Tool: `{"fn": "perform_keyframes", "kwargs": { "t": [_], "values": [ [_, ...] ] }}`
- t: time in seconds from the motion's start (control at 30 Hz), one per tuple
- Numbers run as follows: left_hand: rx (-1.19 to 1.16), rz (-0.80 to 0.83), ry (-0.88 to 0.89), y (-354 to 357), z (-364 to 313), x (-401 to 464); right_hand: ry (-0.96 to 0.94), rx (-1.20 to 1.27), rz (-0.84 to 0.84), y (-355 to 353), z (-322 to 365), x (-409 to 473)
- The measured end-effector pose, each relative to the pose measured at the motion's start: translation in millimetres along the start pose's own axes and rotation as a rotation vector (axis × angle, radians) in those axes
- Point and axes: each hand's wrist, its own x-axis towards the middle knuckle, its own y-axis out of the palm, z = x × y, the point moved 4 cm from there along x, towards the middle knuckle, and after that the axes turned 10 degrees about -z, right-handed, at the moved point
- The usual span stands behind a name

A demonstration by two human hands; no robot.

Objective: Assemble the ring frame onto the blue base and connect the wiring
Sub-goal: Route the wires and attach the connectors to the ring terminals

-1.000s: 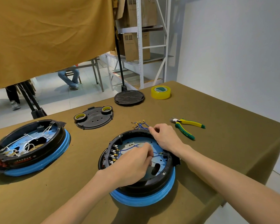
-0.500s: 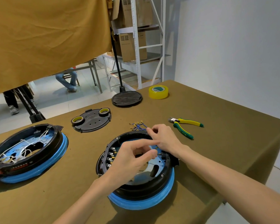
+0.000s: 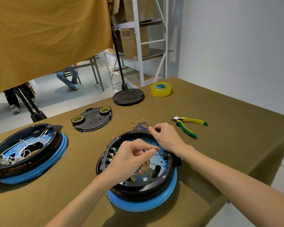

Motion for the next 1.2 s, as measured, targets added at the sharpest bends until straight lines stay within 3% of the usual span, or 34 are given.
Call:
{"fn": "perform_keyframes", "kwargs": {
  "t": [0.17, 0.37, 0.67, 1.2],
  "values": [
    [0.151, 0.028, 0.085, 9, 1, -1, 0.007, 0.028, -0.001, 1, -2, 0],
    [0.652, 0.037, 0.262, 19, 3, 1, 0.002, 0.049, -0.003, 2, -4, 1],
    [0.589, -0.099, 0.147, 17, 12, 8, 0.015, 0.071, -0.005, 4, -8, 4],
    [0.515, -0.117, 0.088, 20, 7, 7, -0.007, 0.092, -0.014, 6, -11, 5]
  ]
}}
